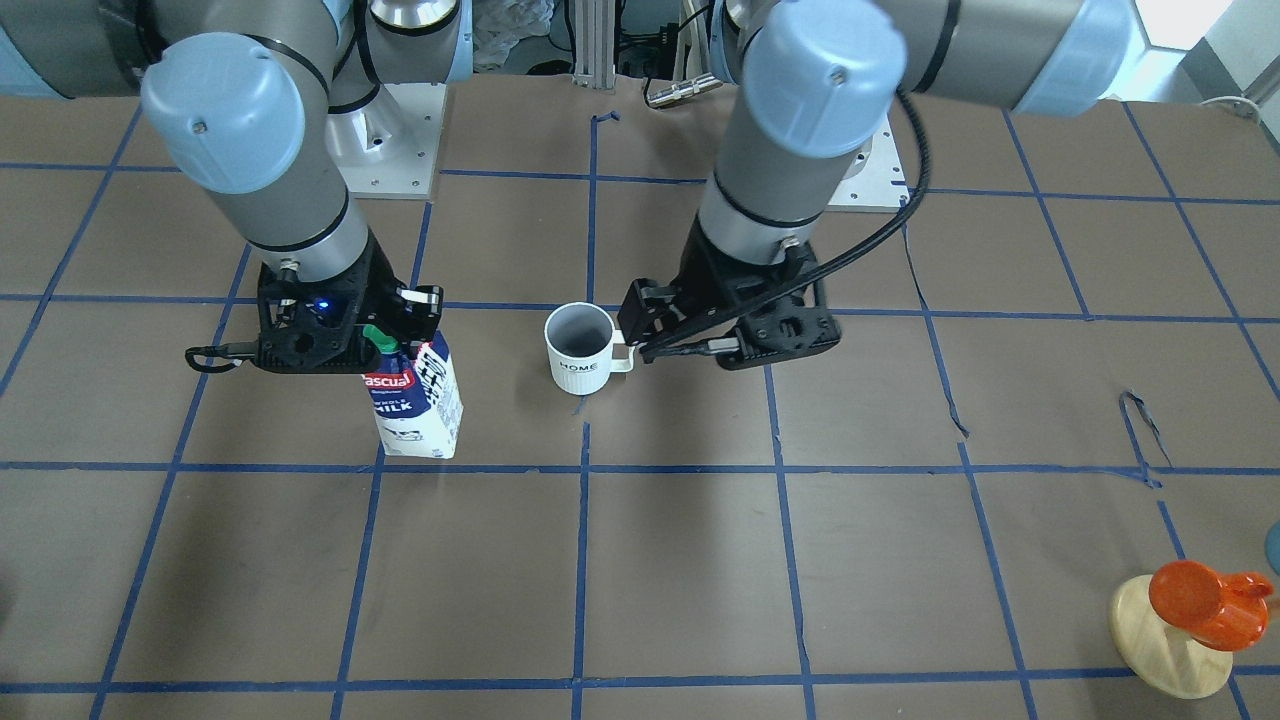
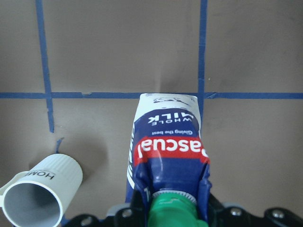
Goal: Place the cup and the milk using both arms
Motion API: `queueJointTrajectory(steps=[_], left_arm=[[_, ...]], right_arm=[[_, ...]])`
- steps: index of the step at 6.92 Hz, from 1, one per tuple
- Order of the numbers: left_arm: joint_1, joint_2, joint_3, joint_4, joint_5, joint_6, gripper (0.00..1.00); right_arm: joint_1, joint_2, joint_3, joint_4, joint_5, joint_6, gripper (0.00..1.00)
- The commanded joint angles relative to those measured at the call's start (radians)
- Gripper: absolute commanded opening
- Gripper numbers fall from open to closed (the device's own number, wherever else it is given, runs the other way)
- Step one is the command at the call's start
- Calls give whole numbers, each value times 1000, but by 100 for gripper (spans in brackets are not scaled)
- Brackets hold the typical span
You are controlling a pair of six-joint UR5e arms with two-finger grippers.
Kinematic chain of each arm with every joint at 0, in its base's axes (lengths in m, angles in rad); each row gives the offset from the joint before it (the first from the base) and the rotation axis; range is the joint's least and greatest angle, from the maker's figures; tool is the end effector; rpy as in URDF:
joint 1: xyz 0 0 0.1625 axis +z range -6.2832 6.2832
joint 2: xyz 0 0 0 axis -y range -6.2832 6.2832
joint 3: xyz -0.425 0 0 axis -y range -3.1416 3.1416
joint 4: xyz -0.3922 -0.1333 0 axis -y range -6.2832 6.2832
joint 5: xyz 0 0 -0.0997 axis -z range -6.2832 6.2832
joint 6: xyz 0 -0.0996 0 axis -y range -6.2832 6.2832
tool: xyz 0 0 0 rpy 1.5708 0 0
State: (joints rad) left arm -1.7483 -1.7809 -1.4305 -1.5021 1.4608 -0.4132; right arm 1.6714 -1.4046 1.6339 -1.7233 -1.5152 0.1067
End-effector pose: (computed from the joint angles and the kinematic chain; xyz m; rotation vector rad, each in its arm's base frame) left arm -0.2443 -0.5449 0.4517 0.3571 -3.0152 -0.0503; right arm 0.1928 -0.5273 0.3857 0.0127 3.0916 0.1270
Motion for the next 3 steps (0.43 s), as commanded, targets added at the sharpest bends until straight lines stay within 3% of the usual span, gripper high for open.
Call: queueJointTrajectory(steps=[1, 3], left_arm=[[76, 111, 12, -132, 10, 201, 100], [143, 170, -75, -130, 10, 380, 100]], right_arm=[[80, 22, 4, -2, 20, 109, 16], [131, 33, 7, 1, 33, 140, 16]])
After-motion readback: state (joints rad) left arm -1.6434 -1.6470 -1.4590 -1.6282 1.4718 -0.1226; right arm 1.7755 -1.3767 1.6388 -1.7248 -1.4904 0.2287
